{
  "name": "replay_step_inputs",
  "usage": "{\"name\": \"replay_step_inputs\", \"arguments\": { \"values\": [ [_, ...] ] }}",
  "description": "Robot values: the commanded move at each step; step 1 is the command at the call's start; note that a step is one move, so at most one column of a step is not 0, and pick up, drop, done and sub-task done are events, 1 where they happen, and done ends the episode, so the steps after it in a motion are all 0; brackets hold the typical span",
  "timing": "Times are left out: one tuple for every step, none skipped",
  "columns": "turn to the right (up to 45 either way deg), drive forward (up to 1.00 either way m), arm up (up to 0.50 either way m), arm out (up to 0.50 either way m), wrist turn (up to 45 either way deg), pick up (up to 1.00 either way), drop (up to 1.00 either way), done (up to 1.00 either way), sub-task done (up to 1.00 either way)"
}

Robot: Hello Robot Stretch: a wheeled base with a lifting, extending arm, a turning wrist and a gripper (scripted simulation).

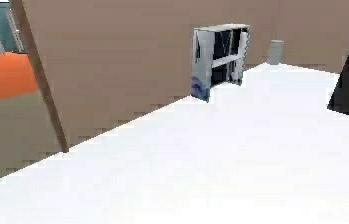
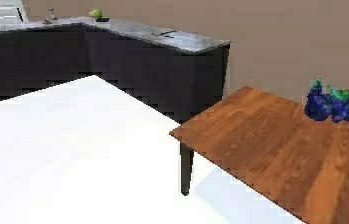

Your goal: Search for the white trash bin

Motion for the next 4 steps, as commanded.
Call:
{"name": "replay_step_inputs", "arguments": {
  "values": [
    [30.0, 0.0, 0.0, 0.0, 0.0, 0.0, 0.0, 0.0, 0.0],
    [0.0, 1.0, 0.0, 0.0, 0.0, 0.0, 0.0, 0.0, 0.0],
    [0.0, 1.0, 0.0, 0.0, 0.0, 0.0, 0.0, 0.0, 0.0],
    [0.0, 1.0, 0.0, 0.0, 0.0, 0.0, 0.0, 0.0, 0.0]
  ]
}}
